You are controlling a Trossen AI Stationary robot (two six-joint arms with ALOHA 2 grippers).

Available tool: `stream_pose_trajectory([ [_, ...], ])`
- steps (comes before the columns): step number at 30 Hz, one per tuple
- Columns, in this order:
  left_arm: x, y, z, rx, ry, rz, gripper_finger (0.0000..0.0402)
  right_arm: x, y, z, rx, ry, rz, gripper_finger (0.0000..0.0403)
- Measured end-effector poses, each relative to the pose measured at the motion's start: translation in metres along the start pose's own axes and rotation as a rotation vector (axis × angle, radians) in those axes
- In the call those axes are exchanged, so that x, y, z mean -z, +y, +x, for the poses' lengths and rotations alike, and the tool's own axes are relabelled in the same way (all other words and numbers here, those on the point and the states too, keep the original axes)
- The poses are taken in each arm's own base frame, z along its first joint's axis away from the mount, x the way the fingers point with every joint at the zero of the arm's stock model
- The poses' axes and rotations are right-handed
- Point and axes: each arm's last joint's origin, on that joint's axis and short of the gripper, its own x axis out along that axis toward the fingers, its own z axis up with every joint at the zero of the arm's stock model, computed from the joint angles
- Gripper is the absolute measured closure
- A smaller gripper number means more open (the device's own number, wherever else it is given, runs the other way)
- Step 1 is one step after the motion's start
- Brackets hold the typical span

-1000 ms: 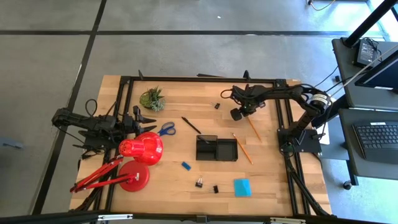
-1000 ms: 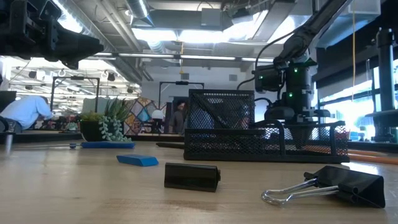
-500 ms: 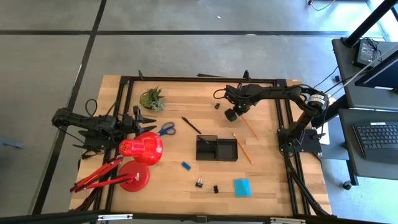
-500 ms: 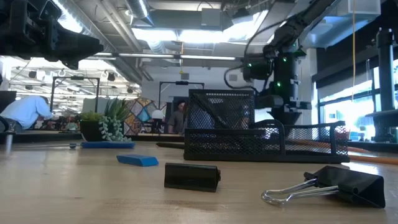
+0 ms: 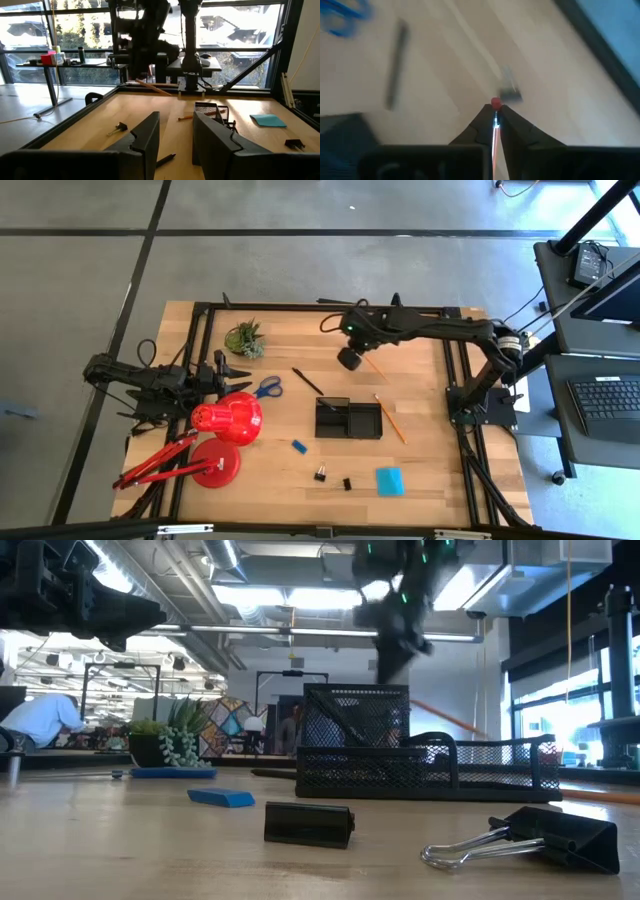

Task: Pick and place office supplies into organizer
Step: Put the top orange pencil into the black desk organizer

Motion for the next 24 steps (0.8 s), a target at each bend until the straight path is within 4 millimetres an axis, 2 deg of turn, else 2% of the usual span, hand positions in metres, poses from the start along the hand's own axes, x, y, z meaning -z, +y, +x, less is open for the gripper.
stream_pose_trajectory([
  [3,0.0,0.0,0.0,0.0,0.0,0.001,0.029,-0.011,0.022,-0.022,-0.056,-0.095,-0.091,0.0378],
  [6,0.0,0.0,0.0,0.0,0.0,0.01,0.029,-0.015,0.047,-0.041,-0.111,-0.167,-0.187,0.0378],
  [14,0.0,0.0,0.0,0.0,0.0,0.01,0.029,-0.003,0.11,-0.067,-0.258,-0.354,-0.381,0.0381],
  [18,0.0,0.0,0.0,0.0,0.0,0.009,0.029,0.003,0.126,-0.075,-0.301,-0.409,-0.423,0.0383],
  [24,0.0,0.0,0.0,0.0,0.0,0.008,0.029,0.012,0.141,-0.082,-0.332,-0.423,-0.455,0.0383],
])
